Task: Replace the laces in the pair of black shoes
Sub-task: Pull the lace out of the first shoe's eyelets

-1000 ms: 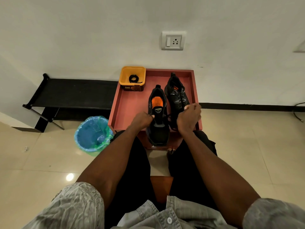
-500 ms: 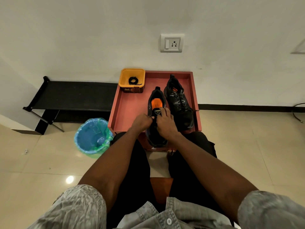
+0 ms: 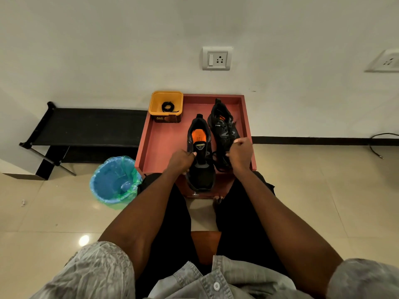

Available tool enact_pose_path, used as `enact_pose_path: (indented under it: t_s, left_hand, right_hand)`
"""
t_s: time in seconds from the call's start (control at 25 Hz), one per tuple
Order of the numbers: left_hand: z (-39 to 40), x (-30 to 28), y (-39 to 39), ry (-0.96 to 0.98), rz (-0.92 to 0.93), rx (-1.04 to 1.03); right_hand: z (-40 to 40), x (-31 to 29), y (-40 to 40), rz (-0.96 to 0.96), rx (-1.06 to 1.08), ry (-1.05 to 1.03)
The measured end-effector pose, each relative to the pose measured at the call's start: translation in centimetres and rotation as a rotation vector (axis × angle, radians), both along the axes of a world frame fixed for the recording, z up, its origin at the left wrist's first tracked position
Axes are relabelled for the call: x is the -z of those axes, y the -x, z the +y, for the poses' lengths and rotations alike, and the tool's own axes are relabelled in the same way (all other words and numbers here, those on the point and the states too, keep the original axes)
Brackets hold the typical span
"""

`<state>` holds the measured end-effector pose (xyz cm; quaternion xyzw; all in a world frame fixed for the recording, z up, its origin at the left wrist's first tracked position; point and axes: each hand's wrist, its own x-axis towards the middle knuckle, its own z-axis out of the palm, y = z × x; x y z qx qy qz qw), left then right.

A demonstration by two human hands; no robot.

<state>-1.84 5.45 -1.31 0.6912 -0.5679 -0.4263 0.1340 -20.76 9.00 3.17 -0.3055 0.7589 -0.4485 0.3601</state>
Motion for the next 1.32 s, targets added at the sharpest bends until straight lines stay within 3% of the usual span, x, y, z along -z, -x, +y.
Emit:
enact_pose_path:
  t_s: [0.12, 0.16, 0.32, 0.44, 0.64, 0.72, 0.76, 0.88, 0.92, 0.96, 1.12, 1.2, 1.32]
  left_hand:
    - [0.0, 0.0, 0.1, 0.007, 0.021, -0.011]
    - [0.1, 0.0, -0.1, 0.007, 0.034, -0.023]
    - [0.4, 0.2, -0.3, 0.003, 0.088, -0.082]
    - [0.8, 0.1, -0.4, -0.007, 0.133, -0.145]
    - [1.2, -0.1, 0.1, 0.053, 0.269, -0.274]
    - [1.1, 0.0, 0.4, 0.035, 0.324, -0.306]
    - [1.1, 0.1, 0.4, 0.023, 0.341, -0.316]
    - [1.2, 0.2, 0.4, 0.020, 0.367, -0.298]
    - [1.2, 0.2, 0.4, 0.048, 0.354, -0.269]
    - [1.2, 0.2, 0.4, 0.103, 0.315, -0.222]
    - [1.9, 0.1, 1.5, 0.244, 0.045, 0.131]
    - [2.1, 0.6, 1.9, 0.219, -0.082, 0.209]
    - [2.6, 0.9, 2.0, 0.246, -0.098, 0.160]
  right_hand:
    - [1.9, -1.1, 0.5, -0.124, -0.834, -0.365]
    - [2.2, -0.8, 0.3, -0.069, -0.956, -0.427]
    - [2.3, 2.0, -1.0, 0.449, -0.617, -0.144]
    - [2.7, 3.5, -2.3, 0.552, -0.728, -0.139]
    - [3.4, 3.5, -2.6, 0.719, -0.607, -0.034]
    - [4.3, 2.5, -3.3, 0.671, -0.612, 0.007]
    - [4.9, 1.9, -3.5, 0.605, -0.725, 0.005]
    - [6.3, -0.3, -3.0, 0.182, -1.349, -0.274]
    - [6.3, -0.9, -2.6, 0.063, -1.417, -0.365]
    - [5.7, -0.8, -2.1, 0.028, -1.342, -0.363]
    - [0.7, 1.1, -0.9, 0.299, -0.500, -0.022]
    - [-1.3, 1.9, -1.3, 0.377, -0.488, -0.044]
    - [-2.2, 2.7, -2.5, 0.367, -0.592, -0.166]
